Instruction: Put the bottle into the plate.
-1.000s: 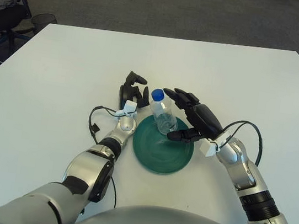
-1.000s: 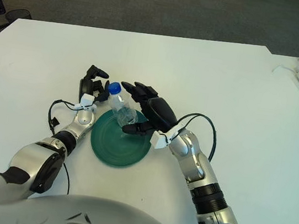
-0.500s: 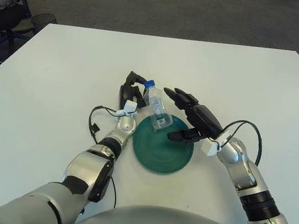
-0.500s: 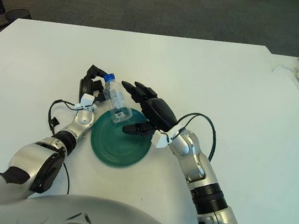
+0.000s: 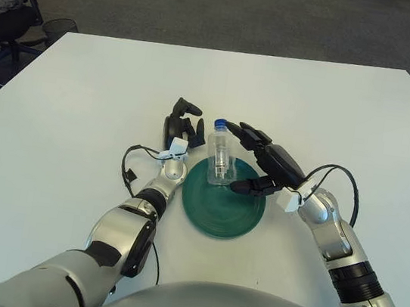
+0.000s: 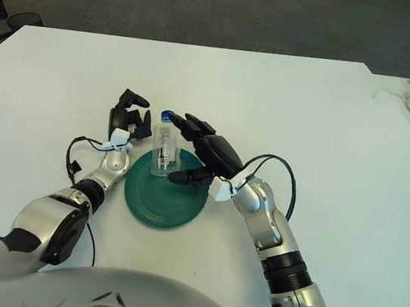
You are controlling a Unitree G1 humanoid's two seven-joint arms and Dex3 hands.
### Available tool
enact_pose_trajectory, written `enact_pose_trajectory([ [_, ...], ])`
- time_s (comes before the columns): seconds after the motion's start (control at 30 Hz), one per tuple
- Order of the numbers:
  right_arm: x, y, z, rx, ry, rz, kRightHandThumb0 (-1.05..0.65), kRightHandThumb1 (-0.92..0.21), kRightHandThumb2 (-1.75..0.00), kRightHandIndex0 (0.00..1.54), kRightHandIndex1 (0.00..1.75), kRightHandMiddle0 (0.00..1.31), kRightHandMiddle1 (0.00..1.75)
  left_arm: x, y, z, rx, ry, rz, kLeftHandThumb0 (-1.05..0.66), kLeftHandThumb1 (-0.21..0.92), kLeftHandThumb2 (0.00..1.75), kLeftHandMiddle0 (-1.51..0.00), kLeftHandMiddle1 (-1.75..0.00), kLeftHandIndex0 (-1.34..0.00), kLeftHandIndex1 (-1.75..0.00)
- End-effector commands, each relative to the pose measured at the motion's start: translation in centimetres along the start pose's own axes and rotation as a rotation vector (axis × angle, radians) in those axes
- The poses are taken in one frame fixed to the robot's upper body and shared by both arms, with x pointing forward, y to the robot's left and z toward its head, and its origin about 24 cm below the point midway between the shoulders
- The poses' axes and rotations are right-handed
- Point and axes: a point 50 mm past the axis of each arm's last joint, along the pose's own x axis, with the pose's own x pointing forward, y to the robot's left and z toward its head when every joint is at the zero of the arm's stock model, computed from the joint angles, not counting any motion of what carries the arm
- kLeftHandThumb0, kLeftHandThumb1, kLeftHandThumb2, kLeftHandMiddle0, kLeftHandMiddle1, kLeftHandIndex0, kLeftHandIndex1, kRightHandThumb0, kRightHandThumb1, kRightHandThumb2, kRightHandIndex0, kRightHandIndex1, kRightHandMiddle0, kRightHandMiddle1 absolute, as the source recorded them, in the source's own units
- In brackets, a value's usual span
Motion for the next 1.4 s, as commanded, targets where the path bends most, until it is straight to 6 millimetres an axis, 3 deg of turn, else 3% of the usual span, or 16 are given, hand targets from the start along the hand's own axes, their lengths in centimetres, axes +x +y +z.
enact_pose_trajectory([
  [0.0, -0.2, -0.1, -0.2, 0.022, 0.011, -0.003, -1.05, -0.92, -0.49, 0.02, 0.01, 0.00, 0.11, -1.1, 0.8, -1.3, 0.031, 0.051, -0.003, -0.47, 0.35, 1.27, -1.20, -1.75, -0.59, -1.75],
  [0.97, 0.0, 0.5, -1.0, 0.100, 0.073, -0.012, -1.05, -0.92, -0.48, 0.00, 0.00, 0.00, 0.07, -1.0, 1.2, -1.8, 0.036, 0.091, 0.001, -0.47, 0.35, 1.27, -1.14, -1.75, -0.59, -1.75],
  [1.37, 0.0, 0.7, -1.3, 0.140, 0.076, -0.030, -1.05, -0.92, -0.45, 0.02, 0.01, 0.00, 0.14, -0.9, 1.2, -1.8, 0.026, 0.095, -0.001, -0.47, 0.34, 1.29, -1.15, -1.75, -0.59, -1.75],
])
